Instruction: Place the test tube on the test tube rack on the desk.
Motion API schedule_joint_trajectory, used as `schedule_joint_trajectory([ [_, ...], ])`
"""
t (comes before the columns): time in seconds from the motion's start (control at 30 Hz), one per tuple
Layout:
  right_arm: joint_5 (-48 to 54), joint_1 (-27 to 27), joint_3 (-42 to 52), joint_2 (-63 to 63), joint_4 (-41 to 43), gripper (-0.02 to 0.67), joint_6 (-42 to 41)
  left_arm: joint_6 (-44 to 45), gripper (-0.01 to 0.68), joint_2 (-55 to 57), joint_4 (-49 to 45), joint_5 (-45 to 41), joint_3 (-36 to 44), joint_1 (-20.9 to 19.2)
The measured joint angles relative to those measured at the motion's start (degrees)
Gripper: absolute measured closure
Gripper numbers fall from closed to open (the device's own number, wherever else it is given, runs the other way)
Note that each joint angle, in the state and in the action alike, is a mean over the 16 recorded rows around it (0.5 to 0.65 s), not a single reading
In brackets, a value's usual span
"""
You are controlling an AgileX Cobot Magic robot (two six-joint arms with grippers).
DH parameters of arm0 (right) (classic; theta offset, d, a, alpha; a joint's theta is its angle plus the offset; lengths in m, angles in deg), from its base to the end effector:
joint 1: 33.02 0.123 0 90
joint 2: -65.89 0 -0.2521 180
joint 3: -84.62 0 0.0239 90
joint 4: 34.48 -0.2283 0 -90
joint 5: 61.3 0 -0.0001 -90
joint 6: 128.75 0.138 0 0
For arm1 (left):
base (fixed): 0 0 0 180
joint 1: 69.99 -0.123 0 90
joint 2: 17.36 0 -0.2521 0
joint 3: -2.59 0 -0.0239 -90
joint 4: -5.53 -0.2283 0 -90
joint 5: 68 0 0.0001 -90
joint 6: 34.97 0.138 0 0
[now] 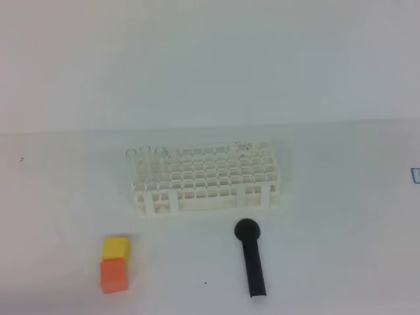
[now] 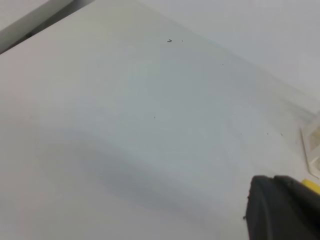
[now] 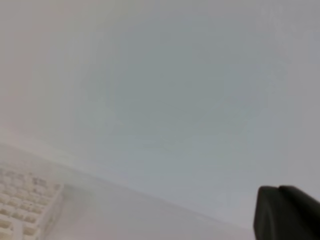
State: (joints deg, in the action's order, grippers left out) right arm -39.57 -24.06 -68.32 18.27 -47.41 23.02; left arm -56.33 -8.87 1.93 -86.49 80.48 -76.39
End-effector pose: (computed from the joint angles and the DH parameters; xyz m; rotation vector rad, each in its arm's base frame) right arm 0.1767 0.0395 0.3783 -0.4252 1.6187 -0.0259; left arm 0.1094 0.0150 0.1631 -0.3999 1.7872 -0.1236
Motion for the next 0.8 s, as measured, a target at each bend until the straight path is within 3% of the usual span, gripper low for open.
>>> schedule_joint_trajectory([
  [0.3, -2.64, -8.88, 21.61, 20.9, -0.86, 0.65, 1.03, 0.0, 0.673, 0.01, 0.08, 0.0, -0.56, -0.03],
  [0.53, -5.03, -9.91, 33.94, 27.79, -1.1, 0.65, 4.39, 0.0, 0.673, 0.01, 0.13, 0.0, -0.89, -0.04],
  [0.8, -8.2, -9.93, 44.35, 33.9, 5.79, 0.65, 16.71, 0.0, 0.673, 0.01, 0.1, 0.0, -0.78, -0.04],
])
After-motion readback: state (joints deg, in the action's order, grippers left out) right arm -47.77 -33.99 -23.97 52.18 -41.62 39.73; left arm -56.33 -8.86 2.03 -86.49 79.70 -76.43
